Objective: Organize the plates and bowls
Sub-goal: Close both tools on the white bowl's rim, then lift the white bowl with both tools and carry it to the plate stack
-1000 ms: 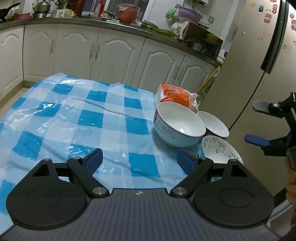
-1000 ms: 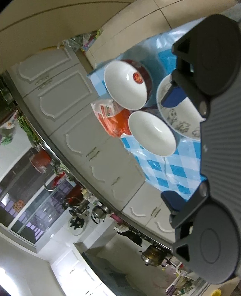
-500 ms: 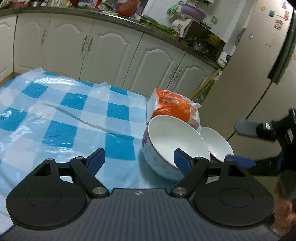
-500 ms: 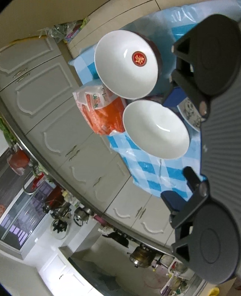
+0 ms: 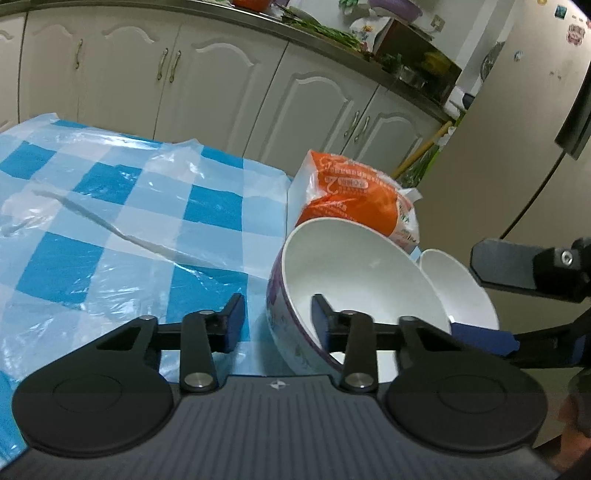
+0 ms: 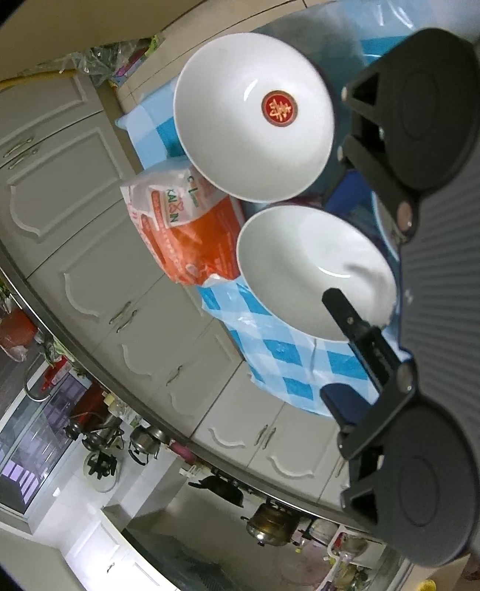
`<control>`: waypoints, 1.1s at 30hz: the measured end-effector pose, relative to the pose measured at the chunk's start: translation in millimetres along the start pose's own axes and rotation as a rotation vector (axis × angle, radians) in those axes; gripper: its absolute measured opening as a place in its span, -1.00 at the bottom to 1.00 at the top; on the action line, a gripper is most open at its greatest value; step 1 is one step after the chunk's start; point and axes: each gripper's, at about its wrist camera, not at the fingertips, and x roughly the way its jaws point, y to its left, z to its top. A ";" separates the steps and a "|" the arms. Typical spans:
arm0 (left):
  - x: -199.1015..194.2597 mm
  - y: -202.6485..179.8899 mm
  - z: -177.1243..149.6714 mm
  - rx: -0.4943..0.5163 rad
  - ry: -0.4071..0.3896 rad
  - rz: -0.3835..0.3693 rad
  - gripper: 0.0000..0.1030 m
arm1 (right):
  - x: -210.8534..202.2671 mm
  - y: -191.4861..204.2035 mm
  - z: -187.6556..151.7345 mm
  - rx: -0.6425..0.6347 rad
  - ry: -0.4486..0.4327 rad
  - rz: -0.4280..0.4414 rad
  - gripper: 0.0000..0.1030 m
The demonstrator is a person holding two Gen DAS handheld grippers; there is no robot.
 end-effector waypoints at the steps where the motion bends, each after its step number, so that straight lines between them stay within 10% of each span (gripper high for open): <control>1: 2.2 -0.5 -0.8 0.007 0.002 -0.001 -0.22 | 1.6 -0.7 0.7 0.001 0.003 -0.005 0.96; 33: -56.8 39.4 -22.2 -0.017 -0.057 0.038 -0.39 | 21.6 53.9 -29.1 -0.110 0.087 0.037 1.00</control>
